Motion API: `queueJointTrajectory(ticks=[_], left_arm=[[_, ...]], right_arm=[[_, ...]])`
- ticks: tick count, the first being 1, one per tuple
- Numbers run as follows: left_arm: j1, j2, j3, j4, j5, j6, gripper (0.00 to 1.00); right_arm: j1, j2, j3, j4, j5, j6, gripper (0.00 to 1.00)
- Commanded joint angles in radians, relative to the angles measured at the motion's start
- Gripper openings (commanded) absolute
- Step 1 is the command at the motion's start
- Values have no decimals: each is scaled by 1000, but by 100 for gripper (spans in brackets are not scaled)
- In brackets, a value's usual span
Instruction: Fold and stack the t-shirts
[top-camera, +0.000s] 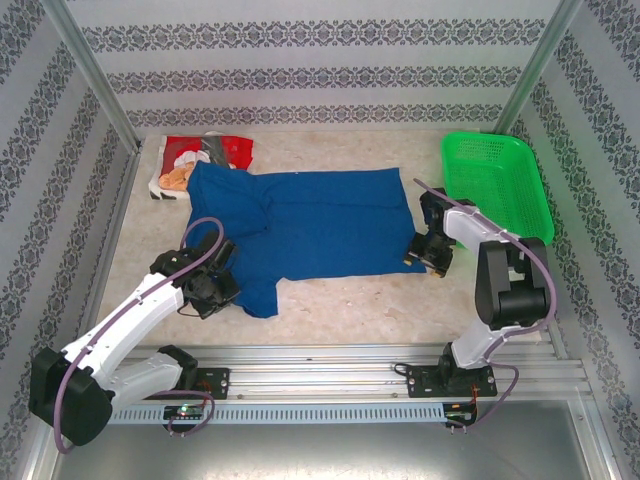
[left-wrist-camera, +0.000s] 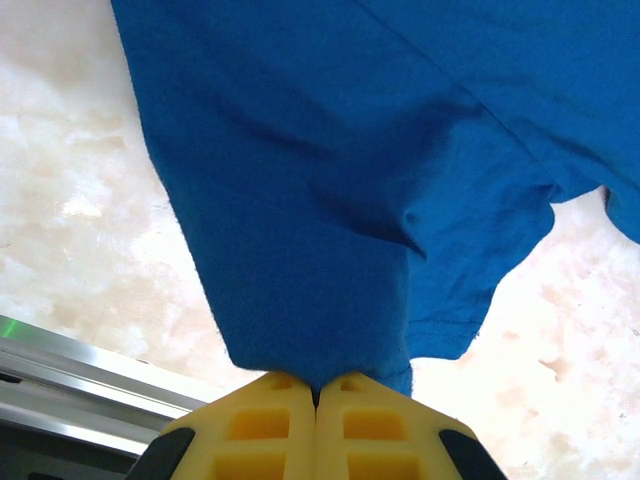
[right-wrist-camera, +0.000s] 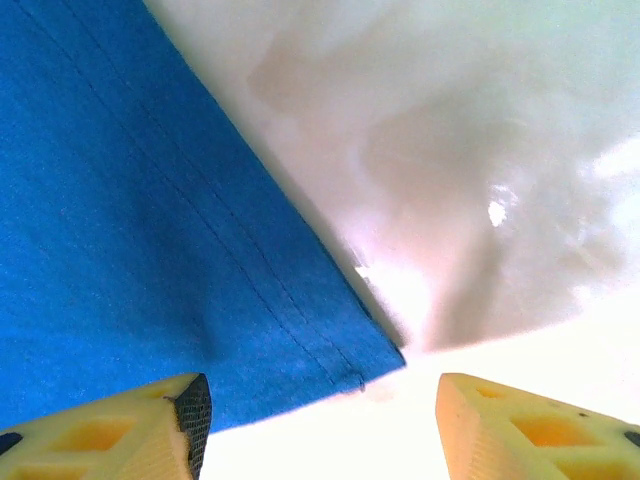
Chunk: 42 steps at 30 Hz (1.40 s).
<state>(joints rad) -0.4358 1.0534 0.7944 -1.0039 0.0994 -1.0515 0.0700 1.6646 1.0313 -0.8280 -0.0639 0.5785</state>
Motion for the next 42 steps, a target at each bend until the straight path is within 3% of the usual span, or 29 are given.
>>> queueJointTrajectory(ticks=[1,15,18,22,26,35,42], left_arm=[[15,-21,16,-47,-17,27,0],[54,-43,29,-49,-15,55,0],[60,-46,37,-53,-23,63,0],[73,-56,49,-62,-37,73,0],[81,-84,69,-90,-63,71,0],[85,-219,99,-225,-92,1,0],[86,-248,129,-286,-89,34,0]], right_arm=[[7,-28,-21,-27,33,21,62],[12,121,6,81,26,38,45],[11,128,7,93,59,46,35],[2,133,17,90,87,49,13],[4,101,9,71,86,52,0],[7,-86,-62,-45,56,31,0],[29,-173,-69,-127,45,27,0]])
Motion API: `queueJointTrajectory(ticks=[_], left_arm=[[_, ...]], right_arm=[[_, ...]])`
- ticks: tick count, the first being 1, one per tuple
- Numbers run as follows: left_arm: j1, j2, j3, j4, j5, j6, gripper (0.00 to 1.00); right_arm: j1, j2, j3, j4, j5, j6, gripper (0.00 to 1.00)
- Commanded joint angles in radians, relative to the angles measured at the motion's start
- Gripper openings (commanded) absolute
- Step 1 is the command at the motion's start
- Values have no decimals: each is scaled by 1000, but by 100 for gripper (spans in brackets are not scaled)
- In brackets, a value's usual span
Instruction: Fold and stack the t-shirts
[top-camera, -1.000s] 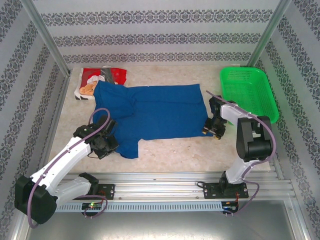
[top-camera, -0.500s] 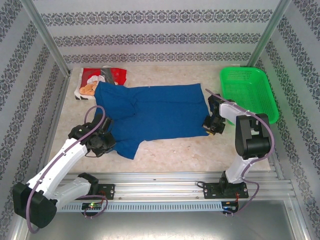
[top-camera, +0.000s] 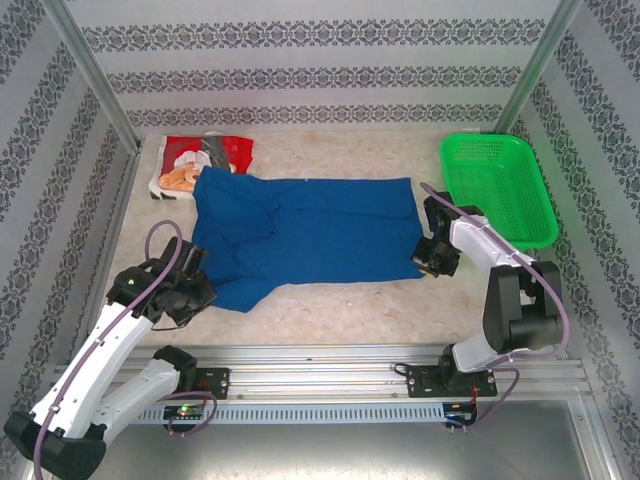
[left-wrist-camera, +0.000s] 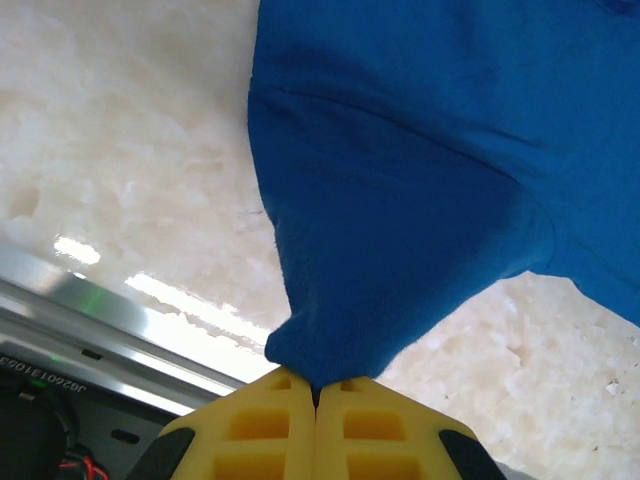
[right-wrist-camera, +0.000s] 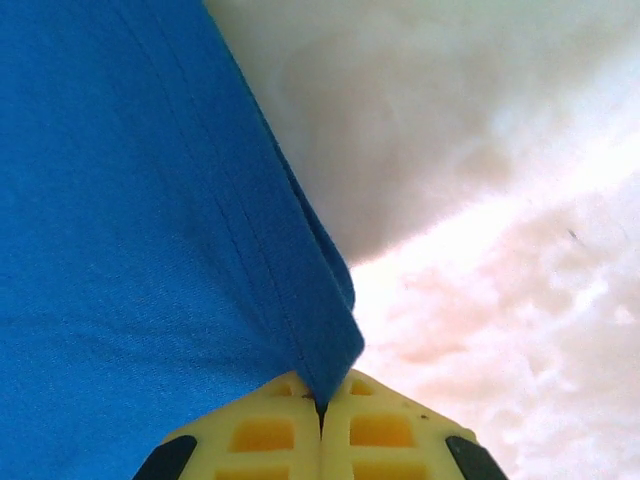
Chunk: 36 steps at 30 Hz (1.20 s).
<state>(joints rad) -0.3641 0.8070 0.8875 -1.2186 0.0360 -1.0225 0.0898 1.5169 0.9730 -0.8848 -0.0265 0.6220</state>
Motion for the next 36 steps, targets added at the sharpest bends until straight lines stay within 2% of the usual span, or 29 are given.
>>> queueJointTrajectory(ticks=[1,7,14,27,36], left_arm=[[14,13,53,-65,-40,18,0],[66,213,217,32,-53,147,0],[231,376,343,132,8,325,0],[310,580,484,218,43,499,0],[320,687,551,263,57,572,0]], right_arm=[[10,-27,-7,-74,8,-18,0],[1,33,75,-80,-6,-57,0],[-15,160,212,-51,-25,-89,0],[-45,385,450,-55,-27,-147,0],[-61,483,553,-63,-25,-166,0]])
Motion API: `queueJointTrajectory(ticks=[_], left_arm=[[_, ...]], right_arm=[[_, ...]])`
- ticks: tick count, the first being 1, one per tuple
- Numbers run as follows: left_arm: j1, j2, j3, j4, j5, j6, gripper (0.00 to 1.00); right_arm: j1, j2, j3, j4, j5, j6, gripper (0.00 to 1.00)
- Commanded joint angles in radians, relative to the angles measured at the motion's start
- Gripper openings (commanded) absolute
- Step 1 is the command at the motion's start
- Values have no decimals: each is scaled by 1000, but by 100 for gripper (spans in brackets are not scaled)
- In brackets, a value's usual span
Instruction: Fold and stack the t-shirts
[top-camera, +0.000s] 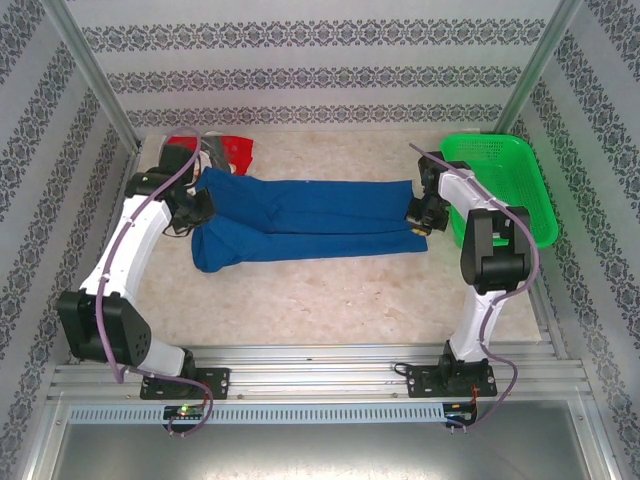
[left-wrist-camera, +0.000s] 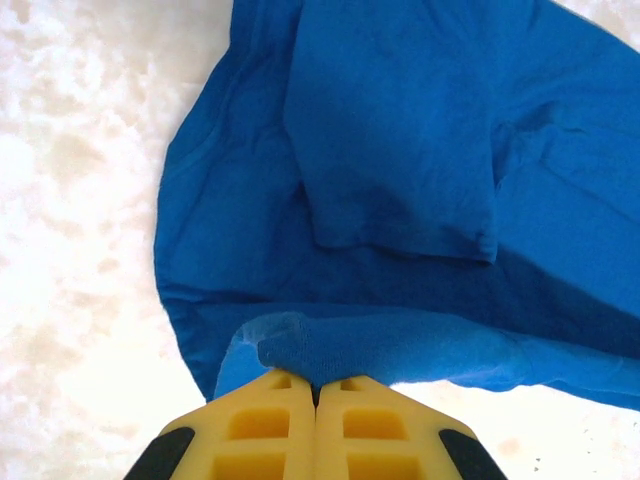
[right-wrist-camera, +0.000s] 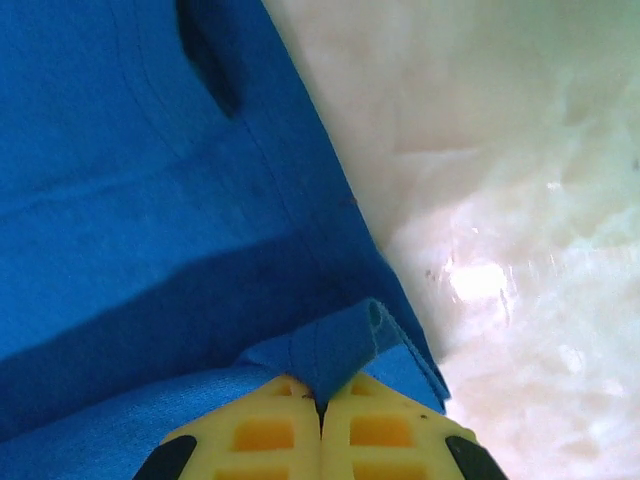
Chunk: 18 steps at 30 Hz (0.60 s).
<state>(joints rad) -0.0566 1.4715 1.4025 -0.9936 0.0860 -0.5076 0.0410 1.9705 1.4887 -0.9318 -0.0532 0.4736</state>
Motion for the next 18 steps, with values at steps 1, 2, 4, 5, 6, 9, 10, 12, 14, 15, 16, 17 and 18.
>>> queueJointTrajectory(ticks=[1,2,4,5,6,9,10,12,14,15,16,17,18], left_arm=[[12,34,40,44,10,63,0],[12,44,46,48,10,71,0],[12,62,61,52,4,89,0],[14,74,72,49,3,97,0],[14,83,82,47,1,103,0],[17,106,109,48,0,121,0],[17,114,115,52,1,124,0],[17,127,127,55,1,132,0],[18,143,142,58,7,138,0],[18,149,149,60,7,140,0],[18,156,156,62,8,145,0],[18,164,167,60,10,148,0],[18,170,176,59,13,151,0]], right_arm=[[-12,40,51,-19,2,-19,0],[-13,50,61,-20,3,-19,0],[-16,67,79,-16,3,-19,0],[-18,74,90,-17,3,-19,0],[-19,82,100,-21,4,-20,0],[-26,98,121,-24,9,-26,0],[-28,104,127,-24,7,-27,0],[-33,115,140,-25,6,-25,0],[-35,124,152,-25,6,-26,0],[-36,128,158,-27,4,-24,0],[-38,133,167,-29,3,-25,0],[-39,137,173,-32,0,-25,0],[-39,139,180,-34,-2,-24,0]])
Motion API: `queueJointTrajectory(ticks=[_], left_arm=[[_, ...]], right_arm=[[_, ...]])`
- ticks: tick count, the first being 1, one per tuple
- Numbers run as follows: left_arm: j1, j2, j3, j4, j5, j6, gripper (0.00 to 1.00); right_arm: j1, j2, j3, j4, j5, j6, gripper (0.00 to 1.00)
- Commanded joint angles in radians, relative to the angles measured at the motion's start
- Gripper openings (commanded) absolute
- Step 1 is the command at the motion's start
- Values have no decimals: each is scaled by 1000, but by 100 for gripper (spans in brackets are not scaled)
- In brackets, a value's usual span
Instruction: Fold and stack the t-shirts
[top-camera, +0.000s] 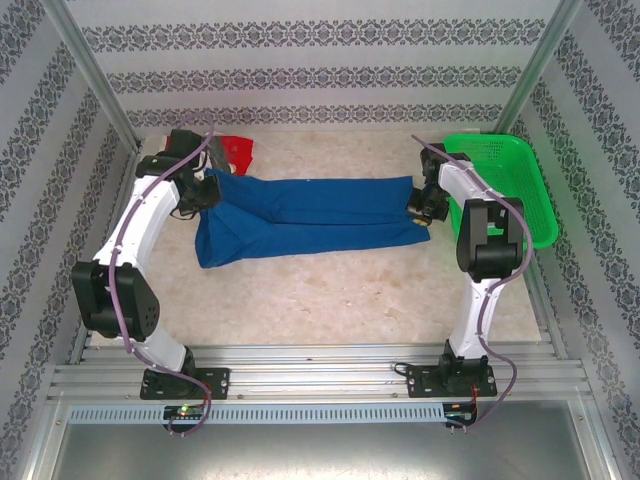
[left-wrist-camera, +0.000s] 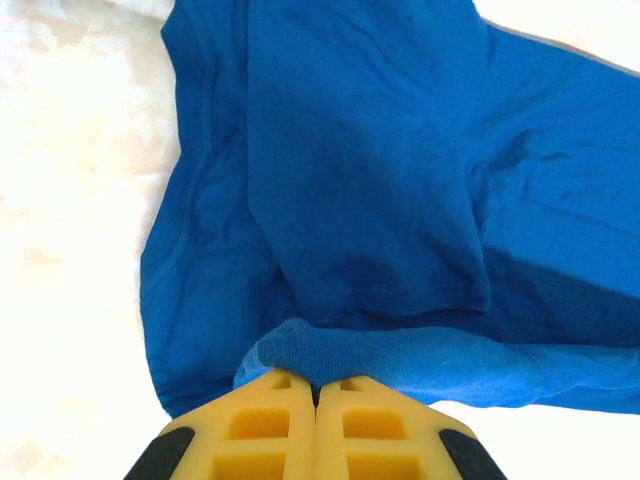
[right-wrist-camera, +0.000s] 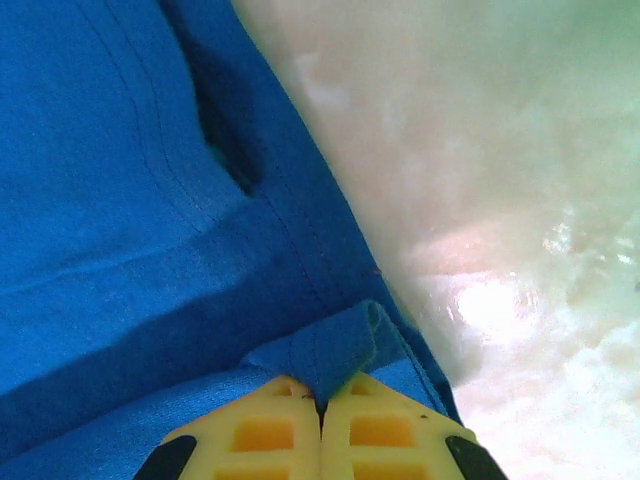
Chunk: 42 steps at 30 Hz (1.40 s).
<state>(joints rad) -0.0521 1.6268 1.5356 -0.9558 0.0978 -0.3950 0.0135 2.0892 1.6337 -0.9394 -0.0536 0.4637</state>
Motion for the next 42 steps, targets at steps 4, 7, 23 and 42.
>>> queueJointTrajectory(ticks=[4,7,23,42], left_arm=[[14,21,64,20,9,43,0],[15,26,92,12,18,48,0],[38,95,143,42,29,77,0],[37,212,203,101,74,87,0]], right_arm=[[-13,12,39,-33,-4,-14,0],[-14,-3,32,-30,-7,-7,0],[-21,46,119,-34,-18,5,0],[-29,166,300,-20,-14,26,27]])
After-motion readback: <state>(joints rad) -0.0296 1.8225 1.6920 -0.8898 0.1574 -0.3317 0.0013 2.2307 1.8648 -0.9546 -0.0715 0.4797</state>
